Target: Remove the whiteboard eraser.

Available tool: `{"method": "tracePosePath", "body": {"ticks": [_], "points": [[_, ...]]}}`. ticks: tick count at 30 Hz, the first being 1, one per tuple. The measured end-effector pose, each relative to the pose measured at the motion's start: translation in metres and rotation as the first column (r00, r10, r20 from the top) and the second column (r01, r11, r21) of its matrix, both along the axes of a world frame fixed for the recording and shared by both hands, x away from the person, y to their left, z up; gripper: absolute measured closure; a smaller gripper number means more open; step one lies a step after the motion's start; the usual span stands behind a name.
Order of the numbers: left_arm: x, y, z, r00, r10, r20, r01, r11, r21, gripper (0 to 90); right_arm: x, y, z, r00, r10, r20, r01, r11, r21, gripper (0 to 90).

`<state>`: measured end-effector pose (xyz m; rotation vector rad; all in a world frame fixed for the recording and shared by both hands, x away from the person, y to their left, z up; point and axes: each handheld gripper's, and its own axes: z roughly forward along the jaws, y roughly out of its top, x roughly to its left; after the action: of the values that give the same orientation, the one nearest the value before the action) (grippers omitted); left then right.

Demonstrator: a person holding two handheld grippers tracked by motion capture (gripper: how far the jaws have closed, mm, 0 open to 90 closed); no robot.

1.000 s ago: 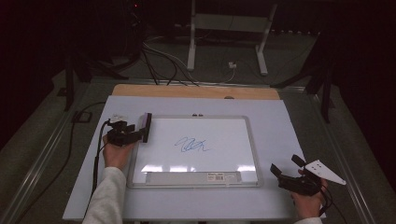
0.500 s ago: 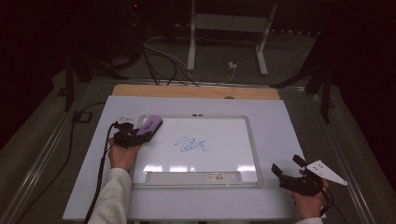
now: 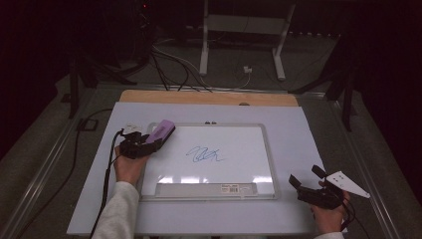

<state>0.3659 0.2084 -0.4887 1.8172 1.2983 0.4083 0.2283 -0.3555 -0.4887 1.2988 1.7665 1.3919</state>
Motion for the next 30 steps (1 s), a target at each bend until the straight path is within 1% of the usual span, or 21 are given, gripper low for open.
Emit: {"method": "tracePosePath", "body": {"ticks": [3,11,15,18,24,27,30], "points": [[-0.004,-0.004,0.003,0.9997,-0.021,0.011,0.021,0.9998,0.001,41.3,0.0,0.0,0.0,1.0,0.001,0.0,-0.001,1.0,0.001,0.3],[-0.014,-0.015,0.008,0.996,-0.084,0.029,0.084,0.9961,0.029,41.4,0.0,0.001,0.0,1.0,0.001,-0.001,-0.001,1.0,0.0,0.3],[-0.02,-0.021,0.008,0.9927,-0.117,0.029,0.116,0.9925,0.039,41.3,-0.001,0.001,0.0,1.0,0.003,0.0,-0.003,1.0,-0.002,0.3],[-0.025,-0.026,0.004,0.9903,-0.137,0.026,0.135,0.9897,0.046,41.3,0.0,0.001,0.0,1.0,0.004,0.0,-0.004,1.0,-0.002,0.3],[-0.033,-0.039,-0.003,0.9827,-0.184,0.021,0.183,0.9811,0.065,41.3,0.0,0.001,0.0,1.0,0.005,0.0,-0.005,1.0,-0.003,0.3],[-0.037,-0.048,-0.007,0.9767,-0.214,0.013,0.212,0.9734,0.087,41.3,0.0,0.001,0.0,1.0,0.006,0.0,-0.006,1.0,-0.003,0.3],[-0.039,-0.054,-0.011,0.9717,-0.236,0.004,0.234,0.9668,0.102,41.2,0.0,0.001,0.0,1.0,0.006,0.0,-0.006,1.0,-0.003,0.3]]}}
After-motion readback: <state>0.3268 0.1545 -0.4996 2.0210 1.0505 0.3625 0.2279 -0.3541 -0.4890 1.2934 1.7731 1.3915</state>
